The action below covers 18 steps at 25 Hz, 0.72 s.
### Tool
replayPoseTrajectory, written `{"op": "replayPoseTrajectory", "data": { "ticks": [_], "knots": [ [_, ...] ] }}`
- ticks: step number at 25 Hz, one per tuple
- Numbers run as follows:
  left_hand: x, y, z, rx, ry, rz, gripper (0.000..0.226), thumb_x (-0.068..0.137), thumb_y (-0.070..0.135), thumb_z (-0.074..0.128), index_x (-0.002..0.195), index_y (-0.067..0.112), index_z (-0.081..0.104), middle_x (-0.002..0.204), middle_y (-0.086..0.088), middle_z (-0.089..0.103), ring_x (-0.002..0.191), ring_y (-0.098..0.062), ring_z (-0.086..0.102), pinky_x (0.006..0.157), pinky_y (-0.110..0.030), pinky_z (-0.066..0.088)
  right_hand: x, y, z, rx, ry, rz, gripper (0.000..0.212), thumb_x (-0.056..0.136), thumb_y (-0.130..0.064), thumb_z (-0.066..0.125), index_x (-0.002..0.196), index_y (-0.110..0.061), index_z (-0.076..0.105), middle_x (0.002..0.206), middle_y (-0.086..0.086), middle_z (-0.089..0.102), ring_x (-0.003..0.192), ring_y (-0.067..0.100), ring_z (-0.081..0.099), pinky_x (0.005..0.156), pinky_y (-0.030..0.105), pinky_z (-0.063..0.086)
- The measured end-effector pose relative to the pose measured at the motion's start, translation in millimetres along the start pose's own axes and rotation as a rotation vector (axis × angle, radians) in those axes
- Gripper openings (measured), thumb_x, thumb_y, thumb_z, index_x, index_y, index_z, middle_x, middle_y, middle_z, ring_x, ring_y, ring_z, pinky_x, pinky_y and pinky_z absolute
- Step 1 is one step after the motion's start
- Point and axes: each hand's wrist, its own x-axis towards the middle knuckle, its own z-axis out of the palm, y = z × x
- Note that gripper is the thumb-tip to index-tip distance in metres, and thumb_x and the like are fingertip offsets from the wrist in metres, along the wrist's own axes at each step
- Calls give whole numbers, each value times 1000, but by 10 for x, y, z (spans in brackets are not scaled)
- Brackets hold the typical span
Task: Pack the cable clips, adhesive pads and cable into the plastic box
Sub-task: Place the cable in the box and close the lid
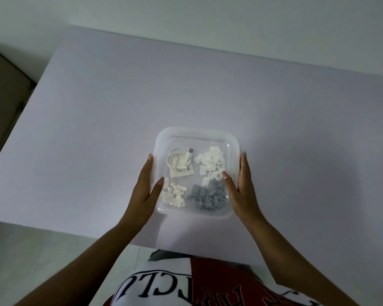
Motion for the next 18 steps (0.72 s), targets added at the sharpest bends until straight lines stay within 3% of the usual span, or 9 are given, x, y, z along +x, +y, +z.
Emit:
{"op": "replayPoseTrajectory", "data": {
  "ticks": [2,5,8,10,13,18],
  "knots": [
    [5,21,28,-61,-3,-65,63,95,40,38,151,33,11,151,22,21,138,1,27,114,-28,25,-28,-2,26,91,26,125,68,97,-32,49,153,-27,10,158,3,26,141,23,35,112,46,38],
    [47,104,97,-35,17,-62,60,99,34,38,152,30,10,159,8,22,144,-18,28,117,-43,27,3,-34,-11,99,57,150,63,97,-31,50,151,-24,17,150,6,40,131,23,47,105,37,45],
    [247,332,252,-19,10,-18,61,99,35,38,153,29,8,160,7,19,146,-17,24,119,-41,23,184,-80,-263,107,103,138,62,97,-29,50,151,-22,19,151,4,38,129,17,45,102,27,41],
    [465,543,456,4,-22,22,63,100,35,39,153,28,6,161,7,17,146,-13,21,117,-31,19,378,-89,-579,117,142,140,61,97,-31,52,150,-23,23,148,3,42,124,14,46,98,25,41],
    [812,855,802,31,-61,75,66,100,35,40,153,24,3,161,6,14,145,-11,18,110,-21,15,682,-63,-1086,146,205,138,59,94,-32,56,147,-23,31,144,3,46,126,19,49,99,29,44],
    [1414,1305,1386,44,-96,125,65,101,35,39,154,21,4,161,1,17,146,-19,21,109,-25,18,1213,119,-1781,266,250,152,50,93,-27,58,140,-22,43,133,5,57,118,24,58,96,40,51]
  ]
}}
